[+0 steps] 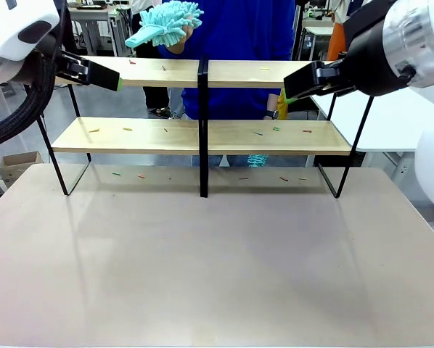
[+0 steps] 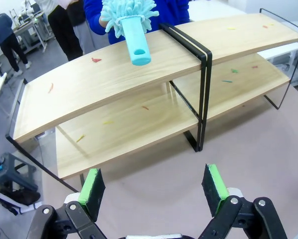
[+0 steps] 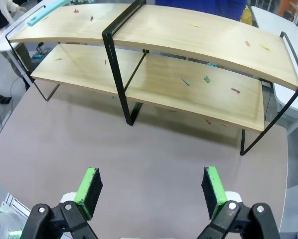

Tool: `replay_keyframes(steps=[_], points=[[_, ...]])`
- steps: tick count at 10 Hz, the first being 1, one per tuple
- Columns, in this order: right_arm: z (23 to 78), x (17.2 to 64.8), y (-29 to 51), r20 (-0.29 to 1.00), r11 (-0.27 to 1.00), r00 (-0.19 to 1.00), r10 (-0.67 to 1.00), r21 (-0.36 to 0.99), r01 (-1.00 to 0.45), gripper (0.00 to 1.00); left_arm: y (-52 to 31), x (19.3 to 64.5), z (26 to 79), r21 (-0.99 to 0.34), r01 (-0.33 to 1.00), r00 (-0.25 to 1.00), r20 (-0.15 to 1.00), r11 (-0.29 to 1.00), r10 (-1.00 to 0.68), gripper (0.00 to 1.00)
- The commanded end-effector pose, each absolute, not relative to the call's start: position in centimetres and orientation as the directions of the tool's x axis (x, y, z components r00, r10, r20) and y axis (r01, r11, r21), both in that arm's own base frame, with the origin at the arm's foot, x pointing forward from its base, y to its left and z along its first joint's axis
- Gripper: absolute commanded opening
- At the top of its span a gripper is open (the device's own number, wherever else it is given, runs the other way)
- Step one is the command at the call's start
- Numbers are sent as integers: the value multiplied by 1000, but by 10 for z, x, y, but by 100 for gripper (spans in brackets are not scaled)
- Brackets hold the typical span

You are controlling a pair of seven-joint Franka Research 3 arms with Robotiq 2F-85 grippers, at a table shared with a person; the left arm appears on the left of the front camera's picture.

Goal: Clean the shelves.
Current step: Pick up the Duster when the human hands it over.

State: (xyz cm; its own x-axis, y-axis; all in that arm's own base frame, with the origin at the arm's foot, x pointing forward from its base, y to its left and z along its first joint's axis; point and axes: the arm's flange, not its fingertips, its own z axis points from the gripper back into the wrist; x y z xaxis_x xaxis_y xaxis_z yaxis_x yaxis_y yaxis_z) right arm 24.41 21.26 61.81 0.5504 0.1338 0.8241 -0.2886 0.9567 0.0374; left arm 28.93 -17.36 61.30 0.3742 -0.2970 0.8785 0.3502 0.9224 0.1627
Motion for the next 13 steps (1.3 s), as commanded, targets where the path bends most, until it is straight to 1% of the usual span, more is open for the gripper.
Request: replay_keyframes(steps=[1, 3, 4, 5, 12, 13], points=[[612, 246, 212, 839, 960, 533, 114, 45, -277, 100, -173, 290, 613, 173, 352, 366, 879, 920, -305, 100], [611, 247, 212, 834, 959, 540, 118, 45, -279, 100, -173, 290, 613, 173, 352, 366, 879, 920, -305, 100], [608, 249, 212, 828, 963, 542, 143, 11, -270, 100, -173, 290, 613, 173, 352, 366, 879, 920, -305, 100], [618, 246, 211, 826, 958, 548, 130, 38, -284, 100, -173, 290, 613, 173, 352, 366, 879, 920, -305, 100], [618, 246, 211, 826, 958, 548, 130, 38, -284, 100, -174, 289, 613, 163, 350, 374, 879, 922, -297, 100], [618, 246, 211, 826, 958, 548, 130, 38, -284, 100, -160, 307, 630, 23, 606, 473, 794, 795, -383, 100]])
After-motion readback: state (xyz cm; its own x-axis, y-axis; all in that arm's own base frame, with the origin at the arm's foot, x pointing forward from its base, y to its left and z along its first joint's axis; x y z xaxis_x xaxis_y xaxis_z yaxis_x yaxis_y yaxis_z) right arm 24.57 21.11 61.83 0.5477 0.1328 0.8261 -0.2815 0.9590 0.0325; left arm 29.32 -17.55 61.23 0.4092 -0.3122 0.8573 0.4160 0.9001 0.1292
